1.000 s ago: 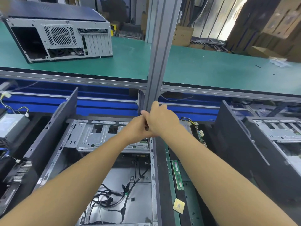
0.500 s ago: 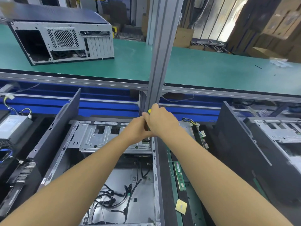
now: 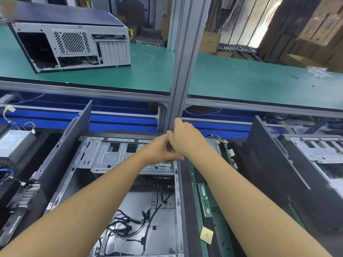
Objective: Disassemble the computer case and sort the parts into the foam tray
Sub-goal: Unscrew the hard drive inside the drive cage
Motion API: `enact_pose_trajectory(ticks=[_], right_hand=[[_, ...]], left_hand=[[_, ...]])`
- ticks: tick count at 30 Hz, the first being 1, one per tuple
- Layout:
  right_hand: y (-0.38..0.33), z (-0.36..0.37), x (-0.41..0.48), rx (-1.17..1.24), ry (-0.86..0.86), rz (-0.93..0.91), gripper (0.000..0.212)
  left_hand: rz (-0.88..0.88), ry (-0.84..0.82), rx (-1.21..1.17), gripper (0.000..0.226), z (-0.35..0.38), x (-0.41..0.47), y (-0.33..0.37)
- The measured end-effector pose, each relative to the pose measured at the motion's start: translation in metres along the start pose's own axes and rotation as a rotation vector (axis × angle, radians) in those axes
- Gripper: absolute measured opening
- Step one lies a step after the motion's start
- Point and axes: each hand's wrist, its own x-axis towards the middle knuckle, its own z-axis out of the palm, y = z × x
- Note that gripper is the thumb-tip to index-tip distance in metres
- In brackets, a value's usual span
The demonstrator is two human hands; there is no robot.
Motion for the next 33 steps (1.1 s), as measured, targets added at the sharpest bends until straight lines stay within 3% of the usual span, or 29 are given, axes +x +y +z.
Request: enact_pose_trajectory(ticks=[3, 5, 10, 15, 18, 21, 30, 33], right_hand=[[0.001, -0.008, 0.003, 0.146, -0.158, -0.008, 0.017], [0.0, -0.011, 0.003, 0.169, -0.213, -0.007, 0.021], [0.004, -0.004, 0.0, -0.018, -0.055, -0.01, 0.033], [0.007, -0.004, -0.001, 0.129, -0.039, -0.053, 0.022], [0.01, -0.005, -0.003, 0.165, -0.024, -0.061, 0.025], [0.013, -0.003, -0.005, 0.191, -0.021, -0.07, 0.026], [0.02, -0.007, -0.012, 0.251, -0.024, -0.094, 0.026], [0.025, -0.022, -0.016, 0.358, 0.088, -0.077, 0.021]], left_hand=[[-0.015, -0.027, -0.224, 0.017, -0.004, -0.006, -0.006], [-0.021, 0.038, -0.171, 0.02, -0.004, -0.005, -0.007], [-0.024, 0.052, -0.027, 0.044, 0.002, 0.0, -0.009], [-0.121, -0.012, 0.272, 0.023, 0.002, -0.016, -0.04], [-0.149, -0.001, 0.335, 0.012, 0.015, -0.02, -0.045], [-0.109, 0.023, 0.44, 0.017, 0.024, -0.017, -0.039], [-0.059, 0.112, 0.586, 0.011, 0.039, -0.013, -0.032], [-0.072, 0.124, 0.502, 0.007, 0.029, -0.014, -0.032]])
